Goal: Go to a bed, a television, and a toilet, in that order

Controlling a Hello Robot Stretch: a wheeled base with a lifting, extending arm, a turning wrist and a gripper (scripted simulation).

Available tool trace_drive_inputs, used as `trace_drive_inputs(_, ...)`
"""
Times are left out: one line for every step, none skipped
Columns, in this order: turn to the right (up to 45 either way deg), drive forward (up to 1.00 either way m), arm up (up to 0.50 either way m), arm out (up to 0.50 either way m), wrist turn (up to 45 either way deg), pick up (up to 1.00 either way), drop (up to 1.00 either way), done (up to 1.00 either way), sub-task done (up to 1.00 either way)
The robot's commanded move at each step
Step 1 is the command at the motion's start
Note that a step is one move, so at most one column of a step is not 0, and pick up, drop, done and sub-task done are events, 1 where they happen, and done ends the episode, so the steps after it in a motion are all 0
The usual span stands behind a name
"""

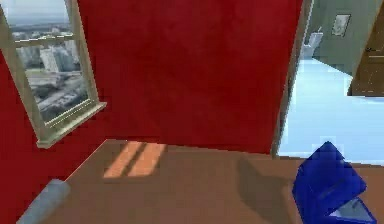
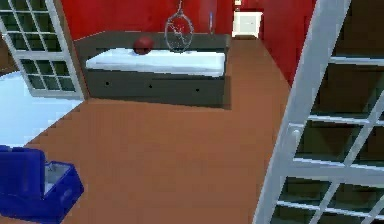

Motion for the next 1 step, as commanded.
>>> trace_drive_inputs(45.0, 0.0, 0.0, 0.0, 0.0, 0.0, 0.0, 0.0, 0.0)
